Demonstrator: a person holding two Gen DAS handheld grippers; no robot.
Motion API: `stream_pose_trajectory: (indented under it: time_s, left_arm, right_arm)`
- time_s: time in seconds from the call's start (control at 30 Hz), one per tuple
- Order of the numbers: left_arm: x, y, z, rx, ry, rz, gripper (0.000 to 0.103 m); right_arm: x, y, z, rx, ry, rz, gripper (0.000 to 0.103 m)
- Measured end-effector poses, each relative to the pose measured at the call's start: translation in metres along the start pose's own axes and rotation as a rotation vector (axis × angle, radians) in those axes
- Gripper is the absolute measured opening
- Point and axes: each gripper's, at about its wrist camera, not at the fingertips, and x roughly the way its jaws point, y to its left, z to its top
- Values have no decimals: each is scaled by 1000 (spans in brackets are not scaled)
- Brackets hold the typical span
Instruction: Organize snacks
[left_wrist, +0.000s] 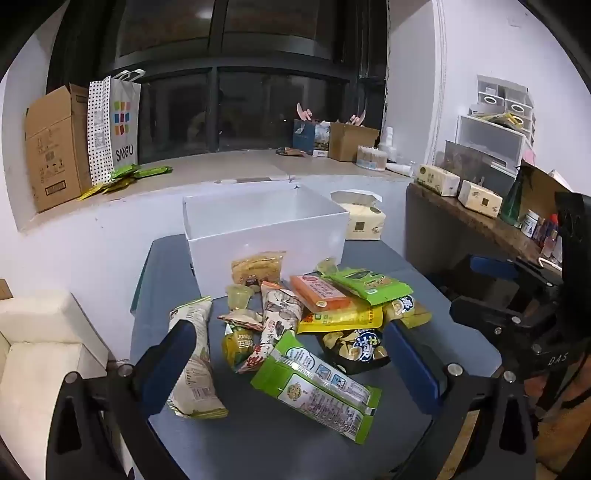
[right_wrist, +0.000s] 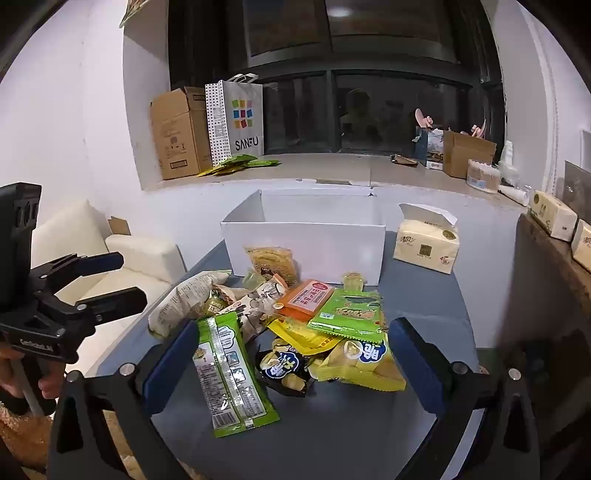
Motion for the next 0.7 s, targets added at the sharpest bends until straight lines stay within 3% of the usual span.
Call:
stream_pose_trajectory:
  time_s: [0.13, 0.7]
  left_arm:
    - [0, 3, 1, -45, 5, -52, 103]
    - [1, 6, 1, -40, 17, -62, 103]
  right_arm:
    - [-2, -3, 1, 4, 1, -11, 103]
    - [-6, -6, 2, 8, 5, -10, 103]
